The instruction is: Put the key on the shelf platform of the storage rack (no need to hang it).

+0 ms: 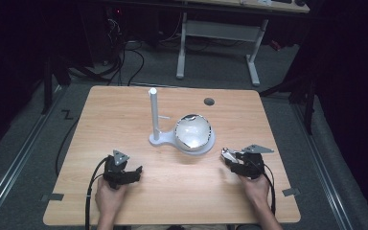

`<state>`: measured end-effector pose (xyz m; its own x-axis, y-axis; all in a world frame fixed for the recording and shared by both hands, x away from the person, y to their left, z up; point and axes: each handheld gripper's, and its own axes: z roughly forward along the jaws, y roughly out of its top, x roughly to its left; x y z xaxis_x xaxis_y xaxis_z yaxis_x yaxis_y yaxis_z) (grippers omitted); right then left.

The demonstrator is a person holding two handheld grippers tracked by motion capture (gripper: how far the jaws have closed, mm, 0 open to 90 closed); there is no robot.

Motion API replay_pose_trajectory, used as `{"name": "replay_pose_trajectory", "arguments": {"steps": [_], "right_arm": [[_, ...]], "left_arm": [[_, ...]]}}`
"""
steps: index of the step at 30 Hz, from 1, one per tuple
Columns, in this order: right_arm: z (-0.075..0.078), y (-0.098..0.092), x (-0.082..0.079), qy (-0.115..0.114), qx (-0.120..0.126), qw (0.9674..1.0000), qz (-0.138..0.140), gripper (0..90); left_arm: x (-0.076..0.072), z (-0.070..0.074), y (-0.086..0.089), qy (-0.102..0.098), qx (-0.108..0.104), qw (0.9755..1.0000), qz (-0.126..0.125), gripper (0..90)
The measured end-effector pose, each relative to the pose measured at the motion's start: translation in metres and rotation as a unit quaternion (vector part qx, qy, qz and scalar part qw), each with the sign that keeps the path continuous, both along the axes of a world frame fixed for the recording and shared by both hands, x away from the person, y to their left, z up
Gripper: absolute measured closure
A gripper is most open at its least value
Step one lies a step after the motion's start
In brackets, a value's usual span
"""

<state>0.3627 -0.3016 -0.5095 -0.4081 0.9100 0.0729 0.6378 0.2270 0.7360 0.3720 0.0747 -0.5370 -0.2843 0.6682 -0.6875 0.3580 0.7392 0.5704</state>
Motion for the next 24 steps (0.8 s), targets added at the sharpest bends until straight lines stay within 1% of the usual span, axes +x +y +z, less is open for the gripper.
{"name": "replay_pose_trajectory", "arguments": {"steps": [2, 3, 8, 12, 15, 16, 17, 19, 21, 22, 23, 24], "right_arm": [[-0.004, 0.001, 0.002, 0.009, 0.003, 1.0, 0.0, 42.6], [-0.005, 0.002, 0.003, 0.011, -0.004, 0.9999, 0.001, 42.5], [-0.007, 0.003, 0.004, 0.013, -0.005, 0.9999, 0.003, 41.7], [-0.008, 0.004, 0.004, 0.007, -0.02, 0.9997, 0.007, 41.5], [-0.008, 0.006, 0.003, 0.008, -0.025, 0.9996, 0.008, 41.5], [-0.008, 0.006, 0.003, 0.006, -0.029, 0.9995, 0.008, 41.4], [-0.009, 0.007, 0.004, 0.002, -0.039, 0.9992, 0.009, 41.1], [-0.009, 0.008, 0.004, 0.0, -0.043, 0.999, 0.01, 40.8], [-0.01, 0.009, 0.006, 0.001, -0.054, 0.9985, 0.01, 40.4], [-0.011, 0.009, 0.008, 0.0, -0.064, 0.9979, 0.009, 40.2], [-0.013, 0.01, 0.01, 0.006, -0.066, 0.9978, 0.007, 40.8], [-0.013, 0.009, 0.01, 0.005, -0.065, 0.9978, 0.007, 42.6]], "left_arm": [[0.0, 0.0, 0.0, 0.0, 0.0, 1.0, 0.0, 18.8], [0.0, 0.0, 0.0, 0.0, -0.001, 1.0, 0.0, 18.8], [0.0, 0.0, 0.0, -0.001, 0.003, 1.0, -0.002, 18.8], [0.0, 0.0, 0.0, -0.001, 0.002, 1.0, -0.001, 18.8], [0.0, 0.0, 0.0, 0.0, 0.0, 1.0, 0.001, 18.8], [0.0, 0.0, 0.0, 0.0, 0.0, 1.0, 0.0, 18.8], [0.0, 0.0, 0.0, 0.0, 0.001, 1.0, 0.0, 18.8], [0.0, 0.0, 0.0, 0.0, 0.0, 1.0, 0.0, 18.8], [0.0, 0.0, 0.0, 0.002, -0.002, 1.0, 0.003, 18.8], [0.0, 0.0, 0.0, 0.0, 0.0, 1.0, 0.0, 18.8], [0.0, 0.0, 0.0, 0.001, -0.002, 1.0, 0.002, 18.8], [0.0, 0.0, 0.0, 0.001, -0.002, 1.0, 0.002, 18.8]]}}
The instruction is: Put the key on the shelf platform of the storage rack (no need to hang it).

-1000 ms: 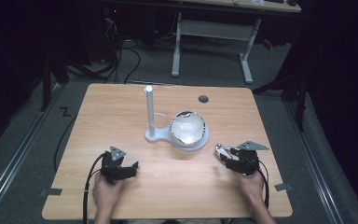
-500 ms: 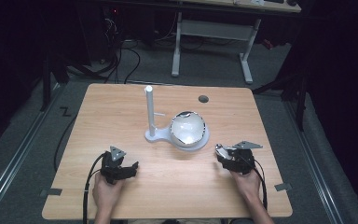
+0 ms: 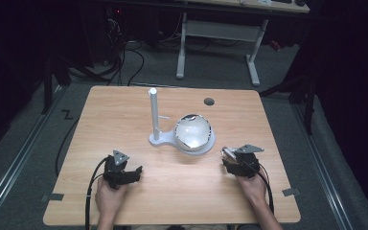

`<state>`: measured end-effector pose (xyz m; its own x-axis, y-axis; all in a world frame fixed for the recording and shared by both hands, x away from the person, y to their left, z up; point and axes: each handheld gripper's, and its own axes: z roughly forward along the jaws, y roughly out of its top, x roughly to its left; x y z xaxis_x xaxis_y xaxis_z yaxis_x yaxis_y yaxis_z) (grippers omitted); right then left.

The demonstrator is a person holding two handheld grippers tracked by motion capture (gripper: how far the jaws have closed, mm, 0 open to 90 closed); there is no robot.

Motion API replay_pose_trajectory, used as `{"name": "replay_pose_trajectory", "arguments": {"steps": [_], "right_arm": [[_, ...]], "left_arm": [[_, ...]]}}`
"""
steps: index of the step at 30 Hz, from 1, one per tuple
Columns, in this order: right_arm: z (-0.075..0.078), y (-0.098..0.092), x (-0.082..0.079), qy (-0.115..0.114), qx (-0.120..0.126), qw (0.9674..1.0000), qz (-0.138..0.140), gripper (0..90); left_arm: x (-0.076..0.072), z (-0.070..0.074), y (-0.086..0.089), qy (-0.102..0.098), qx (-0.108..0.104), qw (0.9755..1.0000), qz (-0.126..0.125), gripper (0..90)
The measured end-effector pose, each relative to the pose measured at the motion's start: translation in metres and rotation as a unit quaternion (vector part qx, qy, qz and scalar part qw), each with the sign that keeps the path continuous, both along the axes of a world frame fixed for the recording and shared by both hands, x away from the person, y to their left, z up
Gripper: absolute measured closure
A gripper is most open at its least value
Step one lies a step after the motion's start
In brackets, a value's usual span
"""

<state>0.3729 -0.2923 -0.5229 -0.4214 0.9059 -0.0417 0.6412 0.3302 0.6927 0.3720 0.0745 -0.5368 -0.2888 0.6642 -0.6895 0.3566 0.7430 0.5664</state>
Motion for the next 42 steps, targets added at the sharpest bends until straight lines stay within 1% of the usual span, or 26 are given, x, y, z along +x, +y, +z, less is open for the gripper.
{"name": "replay_pose_trajectory", "arguments": {"steps": [1, 2, 3, 5, 6, 7, 8, 10, 13, 15, 20, 21, 22, 23, 25, 26, 29, 30, 32, 35, 36, 37, 39, 42], "right_arm": [[0.0, 0.0, 0.0, 0.0, 0.0, 1.0, 0.0, 42.6], [0.0, -0.001, 0.001, -0.005, -0.003, 1.0, -0.005, 47.0], [0.0, -0.001, 0.001, -0.005, -0.003, 1.0, -0.005, 47.0], [-0.001, -0.001, 0.001, -0.011, -0.009, 0.9998, -0.01, 52.6], [-0.001, -0.002, 0.001, -0.014, -0.01, 0.9997, -0.014, 57.4], [-0.001, -0.002, 0.001, -0.017, -0.013, 0.9996, -0.017, 60.4], [-0.001, -0.002, 0.001, -0.017, -0.013, 0.9996, -0.017, 60.4], [0.0, -0.003, 0.001, -0.02, -0.018, 0.9995, -0.018, 65.6], [0.0, -0.006, 0.002, -0.023, -0.014, 0.9995, -0.018, 69.4], [0.002, -0.007, 0.002, -0.03, -0.009, 0.9994, -0.017, 75.5], [0.003, -0.009, 0.001, -0.029, -0.004, 0.9994, -0.016, 76.0], [0.006, -0.01, -0.001, -0.039, 0.001, 0.9991, -0.015, 76.1], [0.006, -0.01, -0.001, -0.039, 0.001, 0.9991, -0.015, 76.1], [0.008, -0.011, -0.002, -0.044, 0.005, 0.9989, -0.014, 76.2], [0.013, -0.012, -0.004, -0.049, 0.011, 0.9987, -0.013, 76.2], [0.015, -0.013, -0.005, -0.052, 0.009, 0.9986, -0.011, 76.2], [0.024, -0.015, -0.007, -0.057, 0.016, 0.9982, -0.008, 76.3], [0.031, -0.016, -0.008, -0.063, 0.019, 0.9978, -0.007, 76.4], [0.033, -0.017, -0.009, -0.064, 0.022, 0.9977, -0.005, 76.4], [0.043, -0.019, -0.012, -0.073, 0.034, 0.9967, -0.003, 76.4], [0.045, -0.02, -0.013, -0.073, 0.039, 0.9966, -0.001, 76.3], [0.045, -0.02, -0.013, -0.073, 0.039, 0.9966, -0.001, 76.3], [0.05, -0.022, -0.015, -0.075, 0.055, 0.9957, 0.001, 76.3], [0.057, -0.025, -0.018, -0.083, 0.067, 0.9942, 0.002, 76.3]], "left_arm": [[0.0, 0.0, 0.0, 0.0, -0.001, 1.0, 0.001, 18.8], [0.0, 0.0, 0.0, 0.0, -0.001, 1.0, 0.001, 18.8], [0.0, 0.0, 0.0, 0.0, -0.001, 1.0, 0.001, 18.8], [0.0, 0.0, 0.0, 0.0, -0.001, 1.0, 0.001, 18.8], [0.0, 0.0, 0.0, 0.0, -0.001, 1.0, 0.001, 18.8], [0.0, 0.0, 0.0, -0.002, 0.002, 1.0, -0.002, 18.8], [0.0, 0.0, 0.0, -0.002, 0.002, 1.0, -0.002, 18.8], [0.0, 0.0, 0.0, 0.0, -0.001, 1.0, 0.001, 18.8], [0.0, 0.0, 0.0, -0.001, 0.001, 1.0, -0.001, 18.8], [0.0, 0.0, 0.0, 0.0, 0.0, 1.0, 0.0, 18.8], [0.0, 0.0, 0.0, -0.001, 0.002, 1.0, -0.002, 18.8], [0.0, 0.0, 0.0, -0.002, 0.003, 1.0, -0.002, 18.8], [0.0, 0.0, 0.0, -0.002, 0.003, 1.0, -0.002, 18.8], [0.0, 0.0, 0.0, -0.002, 0.004, 1.0, -0.003, 18.8], [0.0, 0.0, 0.0, -0.002, 0.003, 1.0, -0.002, 18.8], [0.0, 0.0, 0.0, -0.002, 0.003, 1.0, -0.003, 18.8], [0.0, 0.0, 0.0, 0.0, 0.0, 1.0, 0.001, 18.8], [0.001, 0.0, 0.0, 0.0, 0.0, 1.0, 0.0, 18.8], [0.0, 0.0, 0.0, 0.0, 0.001, 1.0, 0.0, 18.8], [0.0, 0.0, 0.0, 0.0, 0.001, 1.0, 0.001, 18.8], [0.0, 0.0, 0.0, -0.001, 0.002, 1.0, 0.0, 18.8], [0.0, 0.0, 0.0, -0.001, 0.002, 1.0, 0.0, 18.8], [0.0, 0.0, 0.0, 0.0, 0.002, 1.0, 0.0, 18.8], [0.0, 0.0, 0.0, 0.0, 0.002, 1.0, 0.0, 18.8]]}}
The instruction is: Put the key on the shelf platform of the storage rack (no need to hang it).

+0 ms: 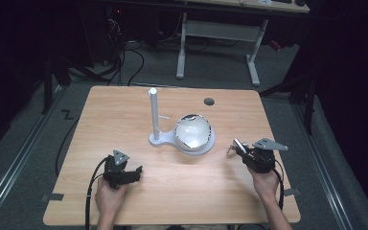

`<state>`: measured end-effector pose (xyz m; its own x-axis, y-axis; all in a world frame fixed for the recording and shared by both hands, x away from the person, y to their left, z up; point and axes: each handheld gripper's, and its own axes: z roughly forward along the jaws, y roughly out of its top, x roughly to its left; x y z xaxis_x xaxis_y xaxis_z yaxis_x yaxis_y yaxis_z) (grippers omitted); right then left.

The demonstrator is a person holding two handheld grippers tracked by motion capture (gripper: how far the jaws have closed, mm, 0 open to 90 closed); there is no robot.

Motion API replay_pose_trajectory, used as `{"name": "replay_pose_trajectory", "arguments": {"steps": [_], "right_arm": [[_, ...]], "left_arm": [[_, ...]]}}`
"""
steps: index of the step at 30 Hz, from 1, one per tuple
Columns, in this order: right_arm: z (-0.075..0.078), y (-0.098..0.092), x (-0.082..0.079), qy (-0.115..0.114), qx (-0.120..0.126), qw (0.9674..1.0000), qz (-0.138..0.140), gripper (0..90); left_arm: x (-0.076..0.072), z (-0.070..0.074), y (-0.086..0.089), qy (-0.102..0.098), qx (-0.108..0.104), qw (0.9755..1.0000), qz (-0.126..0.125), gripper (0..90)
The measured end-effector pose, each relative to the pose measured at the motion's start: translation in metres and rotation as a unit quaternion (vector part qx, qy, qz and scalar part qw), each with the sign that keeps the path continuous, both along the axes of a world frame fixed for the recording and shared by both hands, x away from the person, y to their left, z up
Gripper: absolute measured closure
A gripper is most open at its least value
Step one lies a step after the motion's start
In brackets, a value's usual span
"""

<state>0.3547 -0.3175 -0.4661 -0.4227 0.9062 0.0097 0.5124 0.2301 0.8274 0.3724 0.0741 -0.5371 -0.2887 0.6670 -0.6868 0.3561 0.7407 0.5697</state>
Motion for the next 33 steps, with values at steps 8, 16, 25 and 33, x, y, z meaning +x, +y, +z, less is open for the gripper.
{"name": "replay_pose_trajectory", "arguments": {"steps": [8, 16, 25, 33], "right_arm": [[0.022, -0.002, -0.01, -0.023, 0.017, 0.9994, 0.02, 76.4], [0.034, 0.001, -0.014, -0.034, 0.027, 0.9984, 0.036, 76.4], [0.048, 0.006, -0.018, -0.046, 0.043, 0.9963, 0.059, 76.4], [0.057, 0.014, -0.019, -0.045, 0.052, 0.9942, 0.083, 76.4]], "left_arm": [[0.0, 0.0, 0.0, -0.001, 0.001, 1.0, -0.001, 18.8], [0.0, 0.0, 0.0, -0.001, 0.001, 1.0, -0.001, 18.8], [0.0, 0.0, 0.0, 0.0, 0.001, 1.0, 0.0, 18.8], [0.0, 0.0, -0.001, 0.002, -0.004, 1.0, 0.005, 18.8]]}}
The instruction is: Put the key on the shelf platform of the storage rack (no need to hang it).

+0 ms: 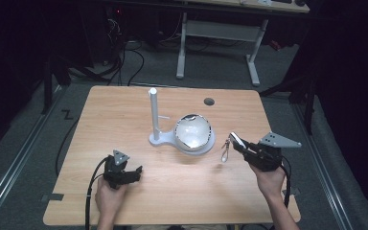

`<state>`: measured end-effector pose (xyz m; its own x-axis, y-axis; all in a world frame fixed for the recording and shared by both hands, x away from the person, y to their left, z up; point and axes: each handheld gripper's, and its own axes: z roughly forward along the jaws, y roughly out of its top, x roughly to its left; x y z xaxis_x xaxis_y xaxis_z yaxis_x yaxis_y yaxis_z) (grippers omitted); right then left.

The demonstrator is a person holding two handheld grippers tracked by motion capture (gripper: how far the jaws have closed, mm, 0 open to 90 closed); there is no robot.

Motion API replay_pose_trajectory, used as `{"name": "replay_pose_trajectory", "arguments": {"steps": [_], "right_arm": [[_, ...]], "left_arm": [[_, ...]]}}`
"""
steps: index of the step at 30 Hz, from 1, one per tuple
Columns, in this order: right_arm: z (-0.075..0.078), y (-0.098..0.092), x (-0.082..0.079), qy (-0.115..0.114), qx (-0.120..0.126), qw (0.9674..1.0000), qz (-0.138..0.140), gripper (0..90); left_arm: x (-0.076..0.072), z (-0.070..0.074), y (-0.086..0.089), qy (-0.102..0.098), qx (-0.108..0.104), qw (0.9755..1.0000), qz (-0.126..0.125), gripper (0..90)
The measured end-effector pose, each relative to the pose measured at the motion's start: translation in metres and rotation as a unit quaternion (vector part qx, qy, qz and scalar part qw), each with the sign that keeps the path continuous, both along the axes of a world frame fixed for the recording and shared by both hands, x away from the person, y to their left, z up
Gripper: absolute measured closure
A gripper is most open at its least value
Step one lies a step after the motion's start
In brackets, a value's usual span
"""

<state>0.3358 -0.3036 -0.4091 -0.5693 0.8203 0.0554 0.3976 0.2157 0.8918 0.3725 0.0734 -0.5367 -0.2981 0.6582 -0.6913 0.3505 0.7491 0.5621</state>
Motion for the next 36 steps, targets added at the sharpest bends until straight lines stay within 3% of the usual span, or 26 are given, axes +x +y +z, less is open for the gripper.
{"name": "replay_pose_trajectory", "arguments": {"steps": [13, 21, 36], "right_arm": [[0.021, 0.016, 0.005, -0.003, 0.016, 0.9991, 0.038, 76.4], [0.035, 0.028, 0.011, -0.007, 0.01, 0.9985, 0.054, 76.5], [0.05, 0.043, 0.036, -0.004, 0.013, 0.9975, 0.07, 76.5]], "left_arm": [[0.0, 0.0, 0.0, -0.001, 0.001, 1.0, -0.001, 18.8], [0.0, 0.0, 0.0, 0.0, 0.0, 1.0, -0.001, 18.8], [0.0, 0.0, 0.0, 0.0, 0.0, 1.0, -0.001, 18.8]]}}
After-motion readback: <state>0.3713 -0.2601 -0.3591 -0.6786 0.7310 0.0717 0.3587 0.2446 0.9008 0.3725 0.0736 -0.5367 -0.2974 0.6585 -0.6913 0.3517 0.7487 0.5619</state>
